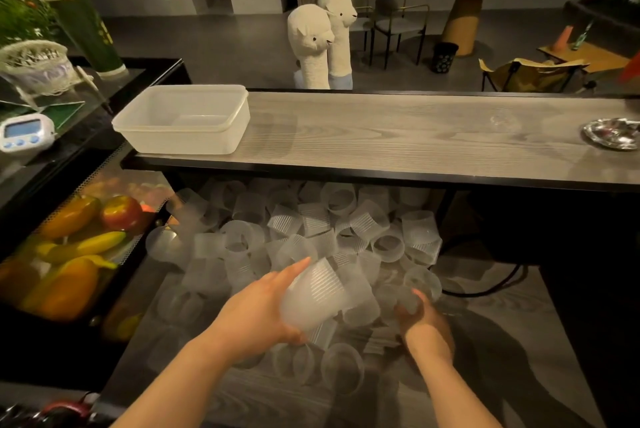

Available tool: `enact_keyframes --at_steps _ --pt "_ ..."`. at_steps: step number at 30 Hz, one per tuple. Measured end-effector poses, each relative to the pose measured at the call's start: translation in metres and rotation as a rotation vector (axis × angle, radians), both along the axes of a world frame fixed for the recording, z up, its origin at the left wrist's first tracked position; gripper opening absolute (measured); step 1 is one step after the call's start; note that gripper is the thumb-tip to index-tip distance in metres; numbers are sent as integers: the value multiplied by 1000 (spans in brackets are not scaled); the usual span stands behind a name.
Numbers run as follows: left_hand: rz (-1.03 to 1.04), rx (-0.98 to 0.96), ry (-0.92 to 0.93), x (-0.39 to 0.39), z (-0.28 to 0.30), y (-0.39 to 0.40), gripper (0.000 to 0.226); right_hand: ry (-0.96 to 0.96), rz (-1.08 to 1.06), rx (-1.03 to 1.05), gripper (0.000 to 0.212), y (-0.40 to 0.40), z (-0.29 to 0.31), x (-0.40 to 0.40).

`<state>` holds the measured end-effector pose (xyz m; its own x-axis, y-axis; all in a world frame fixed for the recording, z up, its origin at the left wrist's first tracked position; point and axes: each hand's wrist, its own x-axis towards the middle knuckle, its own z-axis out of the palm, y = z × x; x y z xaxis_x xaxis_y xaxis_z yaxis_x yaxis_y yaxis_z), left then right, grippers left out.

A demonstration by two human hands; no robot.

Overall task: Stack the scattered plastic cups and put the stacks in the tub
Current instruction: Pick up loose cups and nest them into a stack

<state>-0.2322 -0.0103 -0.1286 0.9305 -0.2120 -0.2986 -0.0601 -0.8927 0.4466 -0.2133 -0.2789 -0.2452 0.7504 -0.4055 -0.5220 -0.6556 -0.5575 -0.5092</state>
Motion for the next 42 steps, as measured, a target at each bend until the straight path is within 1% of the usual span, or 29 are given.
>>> enact_keyframes --at_steps 2,4,5,6,8,9,10,12,14,16,19,21,22,23,24,25,26,27,29,30,32,34,36,38,39,41,42 --pt "-5 -7 15 0 -1 -1 116 -126 -69 -27 48 -6 11 -8" --pt "-16 -9 29 0 -2 -3 115 -292 -140 -8 44 -10 25 -14" --pt "-24 -11 30 0 -3 -5 115 -358 -192 55 42 -11 33 -15" --pt "-35 -15 29 0 -4 -6 115 -399 -250 170 38 -12 42 -14" --pt "-59 -31 32 1 -5 -11 114 -360 -330 497 24 -12 58 -10" --pt "-71 -45 35 1 -5 -13 114 -316 -328 655 18 -12 66 -8" --pt "-82 -62 39 1 -5 -16 113 -277 -281 769 16 -12 73 -8" --pt "-95 -105 50 3 -3 -20 114 -214 -103 888 20 -12 81 -8" --pt "-120 -129 52 5 -1 -24 113 -140 68 935 26 -12 86 -8" --pt "-154 -131 46 8 2 -29 113 -84 177 904 25 -9 86 -5" --pt "-183 -119 36 9 6 -35 113 -57 344 779 22 1 81 -3" --pt "-184 -86 23 11 7 -35 114 -68 367 762 26 8 74 -4" --pt "-171 -84 20 12 7 -33 114 -92 319 740 28 9 68 -4" --pt "-156 -84 13 13 6 -31 113 -133 234 662 29 7 61 -2" --pt "-142 -80 3 13 6 -28 113 -189 145 508 25 3 51 1" --pt "-126 -79 -7 14 5 -26 112 -218 116 291 19 -2 40 4" --pt "-111 -81 -11 13 5 -24 112 -186 156 99 23 -8 28 7" --pt "-101 -87 -12 13 4 -23 111 -110 239 -11 31 -14 15 9" --pt "-94 -87 -8 14 3 -20 111 31 355 -76 39 -20 -3 13" --pt "-94 -81 -3 14 3 -19 111 69 372 -88 38 -21 -8 14" --pt "-94 -70 9 12 4 -17 112 76 321 -91 33 -23 -13 13" --pt "-90 -62 21 11 4 -15 114 8 225 -58 31 -26 -11 9" --pt "-88 -45 29 11 3 -11 115 -134 166 28 32 -28 -4 4" --pt "-88 -35 38 10 1 -9 116 -296 115 147 37 -29 13 -4" --pt "-90 -37 40 10 0 -9 116 -355 55 233 41 -27 25 -7" --pt "-93 -45 44 7 -2 -11 115 -453 -63 453 47 -22 46 -11" --pt "-97 -47 48 6 -2 -13 114 -478 -88 563 48 -18 57 -13"
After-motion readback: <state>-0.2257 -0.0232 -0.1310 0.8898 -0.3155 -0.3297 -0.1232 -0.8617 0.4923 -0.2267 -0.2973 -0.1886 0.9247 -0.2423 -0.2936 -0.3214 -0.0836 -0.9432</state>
